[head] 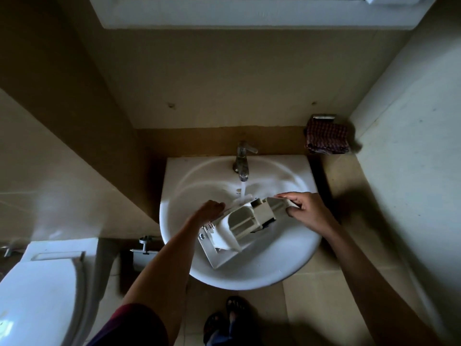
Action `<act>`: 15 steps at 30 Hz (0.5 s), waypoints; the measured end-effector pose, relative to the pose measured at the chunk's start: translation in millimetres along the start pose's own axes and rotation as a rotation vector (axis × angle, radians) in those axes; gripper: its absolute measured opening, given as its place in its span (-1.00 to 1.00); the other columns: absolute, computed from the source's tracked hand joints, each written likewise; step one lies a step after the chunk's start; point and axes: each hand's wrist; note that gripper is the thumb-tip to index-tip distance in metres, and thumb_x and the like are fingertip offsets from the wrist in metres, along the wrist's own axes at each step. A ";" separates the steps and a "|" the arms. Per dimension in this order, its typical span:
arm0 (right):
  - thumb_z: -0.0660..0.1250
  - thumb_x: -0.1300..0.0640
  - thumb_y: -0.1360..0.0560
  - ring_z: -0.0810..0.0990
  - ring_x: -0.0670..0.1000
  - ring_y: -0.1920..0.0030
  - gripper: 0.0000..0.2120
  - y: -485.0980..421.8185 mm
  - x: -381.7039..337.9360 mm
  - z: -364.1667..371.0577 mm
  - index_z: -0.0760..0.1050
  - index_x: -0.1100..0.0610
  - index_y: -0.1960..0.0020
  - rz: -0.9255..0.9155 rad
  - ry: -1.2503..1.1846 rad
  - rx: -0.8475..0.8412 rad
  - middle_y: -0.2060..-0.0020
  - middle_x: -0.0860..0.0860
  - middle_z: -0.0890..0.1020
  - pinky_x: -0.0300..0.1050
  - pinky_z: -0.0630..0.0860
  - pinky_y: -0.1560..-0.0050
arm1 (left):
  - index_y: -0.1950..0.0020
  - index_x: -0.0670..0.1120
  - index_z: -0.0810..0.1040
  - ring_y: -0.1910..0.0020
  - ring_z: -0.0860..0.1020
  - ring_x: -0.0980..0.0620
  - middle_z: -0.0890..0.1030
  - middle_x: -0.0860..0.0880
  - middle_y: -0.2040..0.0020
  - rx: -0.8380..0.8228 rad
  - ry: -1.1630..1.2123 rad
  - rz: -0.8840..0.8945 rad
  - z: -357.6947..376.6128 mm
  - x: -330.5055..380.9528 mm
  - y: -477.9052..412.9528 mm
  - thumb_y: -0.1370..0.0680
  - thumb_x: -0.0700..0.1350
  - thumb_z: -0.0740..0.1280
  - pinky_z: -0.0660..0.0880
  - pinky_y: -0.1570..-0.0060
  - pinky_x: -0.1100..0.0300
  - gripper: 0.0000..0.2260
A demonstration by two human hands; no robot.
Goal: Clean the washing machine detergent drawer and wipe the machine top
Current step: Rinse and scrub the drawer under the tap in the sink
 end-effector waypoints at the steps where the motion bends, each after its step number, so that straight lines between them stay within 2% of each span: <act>1: 0.30 0.45 -0.37 0.62 -0.20 -0.02 -0.54 4.4 -4.3 5.7 0.62 0.09 -0.17 -0.005 0.017 0.058 -0.03 -0.08 0.67 -0.37 0.51 0.00 | -0.12 -0.15 0.56 0.00 0.40 0.03 0.54 -0.25 -0.20 0.009 0.011 0.005 -0.3 -0.2 0.3 -0.64 0.00 0.15 0.36 -0.04 0.18 -0.71; 3: 0.28 0.45 -0.36 0.62 -0.20 -0.02 -0.56 12.5 -10.6 16.1 0.64 0.11 -0.14 0.017 0.014 0.177 -0.02 -0.06 0.67 -0.40 0.49 0.00 | 0.13 0.01 0.45 -0.02 0.37 0.03 0.49 -0.15 -0.08 0.024 0.042 0.013 -2.0 2.0 1.8 -0.65 0.00 0.15 0.36 -0.08 0.17 -0.80; 5: 0.28 0.45 -0.36 0.62 -0.16 -0.03 -0.59 19.3 -14.5 23.5 0.64 0.15 -0.13 0.055 0.004 0.245 -0.01 -0.02 0.69 -0.43 0.47 -0.03 | 0.21 -0.06 0.44 0.03 0.38 -0.01 0.46 -0.14 0.01 0.020 0.086 0.023 -6.4 3.8 3.9 -0.65 -0.05 0.15 0.33 0.00 0.16 -0.74; 7: 0.31 0.44 -0.36 0.62 -0.19 0.05 -0.61 26.8 -18.3 29.1 0.63 0.19 -0.12 0.076 0.006 0.286 0.03 0.00 0.70 -0.56 0.42 0.06 | 0.09 -0.28 0.52 0.08 0.41 -0.04 0.50 -0.25 0.04 0.002 0.137 0.033 -12.2 7.5 7.9 -0.65 -0.10 0.15 0.31 0.05 0.16 -0.70; 8: 0.32 0.45 -0.36 0.62 -0.19 0.10 -0.62 31.0 -20.8 32.4 0.63 0.20 -0.12 0.084 0.005 0.305 0.05 0.01 0.70 -0.59 0.39 0.12 | 0.00 -0.33 0.54 0.06 0.43 -0.05 0.51 -0.26 0.02 0.008 0.172 0.037 -16.2 9.4 11.8 -0.65 -0.09 0.16 0.31 0.04 0.15 -0.68; 10: 0.33 0.45 -0.36 0.63 -0.13 0.14 -0.62 38.6 -26.2 40.7 0.62 0.22 -0.13 0.105 0.011 0.339 0.07 0.04 0.71 -0.59 0.38 0.17 | -0.07 -0.26 0.54 -0.06 0.49 -0.11 0.51 -0.20 -0.05 -0.007 0.301 0.023 -26.2 11.0 20.9 -0.64 -0.02 0.19 0.36 -0.09 0.10 -0.69; 12: 0.32 0.45 -0.36 0.63 -0.05 0.19 -0.60 45.9 -32.5 52.1 0.62 0.21 -0.14 0.135 0.015 0.373 0.10 0.07 0.71 -0.46 0.42 0.20 | -0.20 -0.19 0.51 -0.26 0.46 -0.23 0.50 -0.21 -0.19 -0.068 0.386 -0.068 -39.9 12.4 32.8 -0.60 0.12 0.20 0.35 -0.27 -0.08 -0.60; 15: 0.31 0.45 -0.37 0.60 0.01 0.25 -0.59 53.3 -44.0 69.2 0.62 0.17 -0.15 0.197 -0.011 0.447 0.17 0.08 0.70 -0.31 0.41 0.22 | -0.45 -0.08 0.32 -0.40 0.26 -0.40 0.26 -0.26 -0.47 -0.208 0.439 -0.282 -59.3 17.4 49.0 -0.53 0.33 0.14 0.21 -0.25 -0.47 -0.35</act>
Point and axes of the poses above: each hand's wrist, its own y-axis away from the middle knuckle, its own z-axis out of the palm, x = y × z
